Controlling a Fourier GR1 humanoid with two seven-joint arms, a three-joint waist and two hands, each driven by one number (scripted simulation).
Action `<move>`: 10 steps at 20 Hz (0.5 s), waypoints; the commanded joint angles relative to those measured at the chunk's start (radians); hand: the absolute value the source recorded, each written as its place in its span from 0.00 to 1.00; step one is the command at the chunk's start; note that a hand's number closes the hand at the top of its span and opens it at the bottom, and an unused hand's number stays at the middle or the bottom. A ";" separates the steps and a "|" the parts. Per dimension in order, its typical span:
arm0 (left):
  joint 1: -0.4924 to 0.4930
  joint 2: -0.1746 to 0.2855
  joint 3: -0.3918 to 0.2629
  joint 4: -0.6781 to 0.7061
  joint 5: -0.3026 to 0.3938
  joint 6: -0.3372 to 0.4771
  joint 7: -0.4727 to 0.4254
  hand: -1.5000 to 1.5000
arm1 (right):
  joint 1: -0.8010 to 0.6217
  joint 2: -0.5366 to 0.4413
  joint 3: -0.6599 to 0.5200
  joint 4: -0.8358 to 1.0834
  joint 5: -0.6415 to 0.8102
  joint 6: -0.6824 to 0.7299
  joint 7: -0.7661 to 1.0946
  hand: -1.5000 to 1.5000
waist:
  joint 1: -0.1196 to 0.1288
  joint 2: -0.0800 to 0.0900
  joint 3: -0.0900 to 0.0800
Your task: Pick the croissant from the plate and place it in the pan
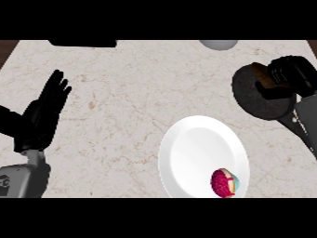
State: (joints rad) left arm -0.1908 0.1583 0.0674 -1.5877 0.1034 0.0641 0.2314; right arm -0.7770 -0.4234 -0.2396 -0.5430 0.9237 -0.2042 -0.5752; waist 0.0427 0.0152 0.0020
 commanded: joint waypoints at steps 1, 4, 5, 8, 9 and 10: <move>-0.003 0.001 -0.007 -0.028 0.009 -0.006 0.039 0.50 | -0.046 -0.007 -0.059 0.164 -0.024 0.008 0.068 1.00 | 0.009 0.003 0.001; 0.022 -0.009 -0.020 -0.047 0.002 -0.008 0.016 0.50 | -0.081 -0.045 -0.070 0.264 -0.017 0.044 0.082 0.00 | 0.029 0.010 0.002; 0.005 -0.014 -0.005 0.018 0.003 -0.015 -0.041 0.50 | -0.066 -0.004 -0.063 0.282 -0.017 0.018 0.052 0.00 | 0.012 0.009 0.001; 0.001 -0.015 -0.003 0.006 -0.006 0.003 -0.014 0.50 | -0.116 -0.033 -0.062 0.337 -0.013 0.074 0.021 0.00 | 0.012 0.006 0.001; -0.014 -0.016 -0.018 0.011 -0.009 -0.006 -0.007 0.50 | -0.088 -0.057 -0.088 0.341 -0.038 0.072 -0.043 0.00 | 0.020 0.014 0.003; -0.058 -0.025 -0.015 0.013 -0.018 0.023 0.017 0.50 | -0.079 -0.059 -0.103 0.345 -0.053 0.063 -0.066 0.00 | 0.011 0.011 0.003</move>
State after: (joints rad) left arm -0.2084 0.1465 0.0584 -1.5819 0.0981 0.0646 0.2321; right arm -0.8562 -0.4582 -0.3073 -0.2535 0.9012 -0.1541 -0.5701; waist 0.0553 0.0239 0.0037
